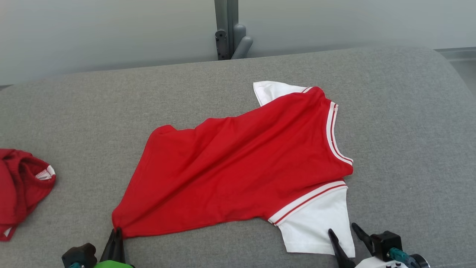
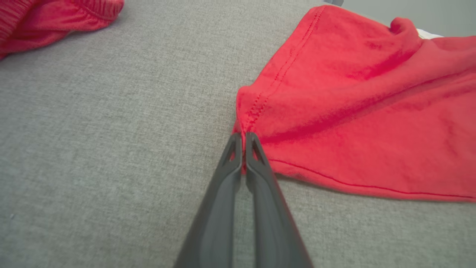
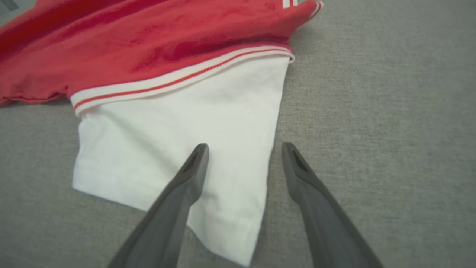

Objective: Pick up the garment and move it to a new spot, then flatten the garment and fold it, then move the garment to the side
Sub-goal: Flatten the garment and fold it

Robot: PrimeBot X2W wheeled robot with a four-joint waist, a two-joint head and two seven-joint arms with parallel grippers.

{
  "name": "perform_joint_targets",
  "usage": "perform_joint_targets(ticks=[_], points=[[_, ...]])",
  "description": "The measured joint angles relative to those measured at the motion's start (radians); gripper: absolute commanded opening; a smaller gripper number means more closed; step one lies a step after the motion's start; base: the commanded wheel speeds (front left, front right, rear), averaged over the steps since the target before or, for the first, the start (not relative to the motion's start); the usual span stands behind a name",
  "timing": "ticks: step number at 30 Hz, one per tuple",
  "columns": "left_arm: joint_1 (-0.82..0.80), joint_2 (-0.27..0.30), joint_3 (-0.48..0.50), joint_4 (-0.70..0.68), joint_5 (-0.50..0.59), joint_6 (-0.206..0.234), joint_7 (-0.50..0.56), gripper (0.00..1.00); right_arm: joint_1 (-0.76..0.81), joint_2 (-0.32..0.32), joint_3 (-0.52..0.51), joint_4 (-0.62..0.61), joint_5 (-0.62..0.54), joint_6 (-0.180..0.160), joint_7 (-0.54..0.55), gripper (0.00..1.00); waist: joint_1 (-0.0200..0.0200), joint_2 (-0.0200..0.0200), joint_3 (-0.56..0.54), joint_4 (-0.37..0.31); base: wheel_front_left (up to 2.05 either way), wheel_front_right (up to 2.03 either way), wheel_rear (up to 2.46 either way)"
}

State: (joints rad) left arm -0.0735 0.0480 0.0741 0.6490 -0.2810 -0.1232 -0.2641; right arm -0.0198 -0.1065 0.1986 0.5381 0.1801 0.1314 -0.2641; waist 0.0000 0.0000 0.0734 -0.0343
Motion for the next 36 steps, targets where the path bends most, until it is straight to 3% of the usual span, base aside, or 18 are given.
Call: perform_joint_targets(ticks=[7, 8, 9, 10, 14, 20, 26, 36], points=[[0.007, 0.0, -0.011, -0.015, 0.0, -0.001, 0.0, 0.0, -0.015, -0.006, 0.031, 0.088, 0.018, 0.0, -0.004, 1.0, 0.0, 0.0, -0.006, 0.006, 0.0, 0.0, 0.0], [0.007, 0.0, -0.012, -0.017, 0.0, -0.001, 0.0, 0.0, -0.021, -0.007, 0.04, 0.103, 0.025, 0.0, -0.007, 0.86, 0.0, 0.0, -0.007, 0.007, 0.0, 0.0, 0.0], [0.007, 0.0, -0.013, -0.02, 0.0, -0.001, 0.0, 0.0, -0.026, -0.008, 0.049, 0.111, 0.033, 0.0, -0.009, 0.35, 0.0, 0.0, -0.008, 0.007, 0.0, 0.0, 0.0], [0.007, 0.0, -0.013, -0.025, 0.0, -0.001, 0.0, 0.0, -0.028, -0.008, 0.06, 0.118, 0.046, -0.001, -0.01, 0.0, 0.0, 0.0, -0.01, 0.007, 0.0, 0.0, 0.0], [0.007, 0.0, -0.015, -0.04, 0.0, -0.001, 0.0, 0.0, -0.03, -0.012, 0.096, 0.093, 0.089, -0.001, -0.005, 0.0, 0.0, 0.0, -0.015, 0.004, 0.0, 0.0, 0.0], [-0.003, 0.0, -0.012, -0.135, -0.005, -0.001, 0.0, 0.0, -0.042, -0.048, 0.069, -0.119, 0.162, 0.0, 0.0, 0.0, 0.0, 0.0, -0.04, -0.004, 0.0, 0.0, 0.0], [-0.109, 0.008, -0.011, -0.279, 0.037, -0.004, 0.0, 0.0, -0.149, -0.077, 0.012, -0.309, 0.198, 0.0, 0.0, 0.0, 0.0, 0.0, -0.07, -0.012, 0.0, 0.0, 0.0], [-0.411, 0.188, -0.097, -0.466, 0.023, -0.006, 0.0, 0.0, -0.418, -0.173, -0.051, -0.497, 0.253, 0.0, 0.0, 0.0, 0.0, 0.0, -0.097, -0.001, 0.0, 0.0, 0.0]])
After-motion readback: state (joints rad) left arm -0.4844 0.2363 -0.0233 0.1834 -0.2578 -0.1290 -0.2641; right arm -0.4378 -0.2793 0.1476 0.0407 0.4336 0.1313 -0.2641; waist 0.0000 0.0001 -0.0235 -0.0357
